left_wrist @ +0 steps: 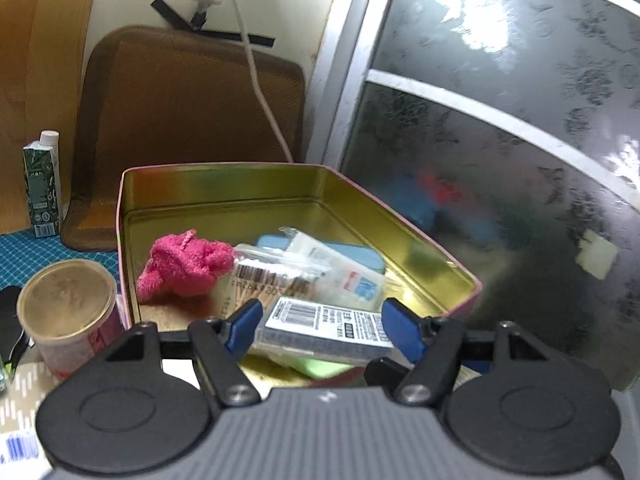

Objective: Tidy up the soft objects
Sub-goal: 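Carry the card packet over the pink tin and open the left gripper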

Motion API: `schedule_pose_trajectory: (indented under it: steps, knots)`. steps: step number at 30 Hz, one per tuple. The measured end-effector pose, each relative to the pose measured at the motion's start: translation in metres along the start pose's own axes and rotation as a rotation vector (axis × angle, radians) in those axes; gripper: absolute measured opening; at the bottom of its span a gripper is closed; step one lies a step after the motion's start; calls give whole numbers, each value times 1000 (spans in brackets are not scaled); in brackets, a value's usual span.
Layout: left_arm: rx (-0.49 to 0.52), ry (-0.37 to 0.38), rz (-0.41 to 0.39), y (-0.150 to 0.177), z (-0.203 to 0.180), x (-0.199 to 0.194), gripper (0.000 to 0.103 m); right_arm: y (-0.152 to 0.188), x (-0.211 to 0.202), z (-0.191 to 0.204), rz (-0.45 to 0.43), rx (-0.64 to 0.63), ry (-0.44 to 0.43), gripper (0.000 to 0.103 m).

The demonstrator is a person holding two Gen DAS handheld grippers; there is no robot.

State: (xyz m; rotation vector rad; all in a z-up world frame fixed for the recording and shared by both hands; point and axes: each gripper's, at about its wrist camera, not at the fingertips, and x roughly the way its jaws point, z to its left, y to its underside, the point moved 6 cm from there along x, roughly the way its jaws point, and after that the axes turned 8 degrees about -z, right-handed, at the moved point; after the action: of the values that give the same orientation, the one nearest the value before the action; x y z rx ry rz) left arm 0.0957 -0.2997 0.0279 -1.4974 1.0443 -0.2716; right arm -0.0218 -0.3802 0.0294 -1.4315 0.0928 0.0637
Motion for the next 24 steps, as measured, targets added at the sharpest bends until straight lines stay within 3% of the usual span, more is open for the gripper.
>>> schedule_pose_trajectory:
  steps: [4, 7, 10, 14, 24]
  knots:
    - [-40, -43, -3, -6, 11, 14, 88, 0, 19, -8, 31, 35, 12, 51]
    - [-42, -68, -37, -10, 17, 8, 89, 2, 38, -11, 34, -21, 77, 51]
    - [-39, -88, -53, -10, 22, -4, 89, 4, 60, -18, 57, -119, 221, 51]
    - [-46, -102, -61, -3, 29, -23, 89, 12, 73, -30, 101, -83, 285, 52]
    - [66, -217, -66, 32, 42, -95, 89, -3, 26, 8, 5, 22, 234, 52]
